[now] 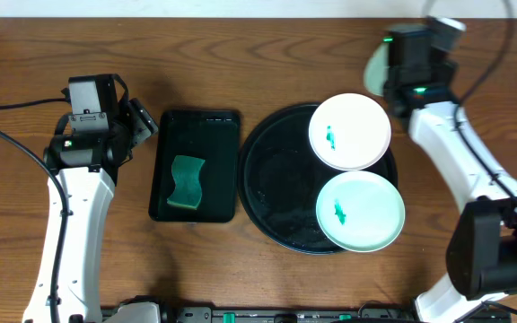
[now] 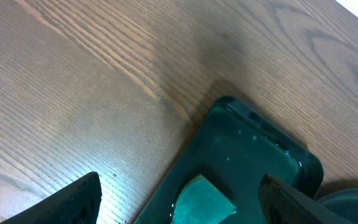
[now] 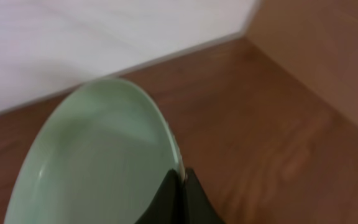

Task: Clean dirty plates on tray and stack at the side
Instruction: 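Lift the pale green plate with the right gripper and carry it right, then set the pale green plate on the table at right, release, return to tray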

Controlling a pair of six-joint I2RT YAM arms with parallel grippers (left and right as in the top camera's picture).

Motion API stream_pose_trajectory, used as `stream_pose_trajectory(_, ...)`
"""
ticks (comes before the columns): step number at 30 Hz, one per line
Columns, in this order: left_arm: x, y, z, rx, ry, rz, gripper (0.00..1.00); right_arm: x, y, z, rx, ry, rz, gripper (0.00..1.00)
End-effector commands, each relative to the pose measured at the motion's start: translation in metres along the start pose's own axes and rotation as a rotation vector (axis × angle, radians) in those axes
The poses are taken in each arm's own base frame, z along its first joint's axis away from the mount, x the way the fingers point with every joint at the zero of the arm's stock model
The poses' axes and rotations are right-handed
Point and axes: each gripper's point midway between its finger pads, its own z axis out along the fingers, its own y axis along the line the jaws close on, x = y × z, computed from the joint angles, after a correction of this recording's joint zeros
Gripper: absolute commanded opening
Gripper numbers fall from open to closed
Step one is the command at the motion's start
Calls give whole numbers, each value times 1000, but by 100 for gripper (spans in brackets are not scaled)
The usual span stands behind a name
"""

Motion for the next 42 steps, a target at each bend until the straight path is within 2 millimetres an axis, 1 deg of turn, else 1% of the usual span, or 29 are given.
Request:
stream_pose_trajectory(1, -4, 1, -2, -3, -10, -13, 81, -7, -49, 20, 88, 36, 129, 1)
stream_pose_trajectory(4, -4, 1, -2, -3, -11, -13, 81, 1, -80, 35, 152, 87, 127, 1)
stream_pose_trajectory(7, -4, 1, -2, -3, -10, -13, 81, 16, -96, 46, 141, 168, 124, 1)
stream_pose_trajectory(9, -4, 1, -2, -3, -10, -13, 81, 28, -110, 50, 156, 226, 113, 1)
stream_pose_trajectory(14, -4, 1, -2, -3, -10, -13, 81, 57, -136, 53, 185, 366, 83, 1)
stream_pose_trajectory(16, -4, 1, -2, -3, -10, -13, 81, 69, -140, 53, 172, 413, 81, 1)
stream_pose_trajectory(20, -4, 1, -2, -3, -10, -13, 81, 98, -137, 50, 115, 519, 80, 1)
stream_pose_trajectory(21, -4, 1, -2, -3, -10, -13, 81, 114, -139, 48, 114, 559, 67, 1)
stream_pose_trajectory(26, -4, 1, -2, -3, -10, -13, 81, 149, -143, 47, 130, 600, 41, 1)
stream_pose_trajectory(28, -4, 1, -2, -3, -10, -13, 81, 159, -144, 49, 135, 598, 39, 1)
stream_pose_trajectory(32, -4, 1, -2, -3, -10, -13, 81, 174, -145, 50, 138, 600, 37, 1)
stream_pose_trajectory(33, -4, 1, -2, -3, -10, -13, 81, 176, -146, 50, 138, 602, 36, 4)
stream_pose_trajectory(34, -4, 1, -2, -3, -10, -13, 81, 178, -146, 50, 138, 603, 35, 14)
stream_pose_trajectory(36, -4, 1, -2, -3, -10, -13, 81, 181, -147, 48, 140, 613, 29, 45)
stream_pose_trajectory(37, -4, 1, -2, -3, -10, -13, 81, 181, -147, 48, 141, 616, 27, 57)
stream_pose_trajectory(38, -4, 1, -2, -3, -10, -13, 81, 182, -147, 47, 143, 620, 25, 65)
stream_pose_trajectory(39, -4, 1, -2, -3, -10, -13, 81, 183, -148, 47, 143, 623, 23, 69)
stream_pose_trajectory(41, -4, 1, -2, -3, -10, -13, 81, 184, -148, 45, 140, 631, 12, 76)
stream_pose_trajectory(42, -4, 1, -2, -3, -10, -13, 81, 184, -145, 45, 118, 636, -8, 77)
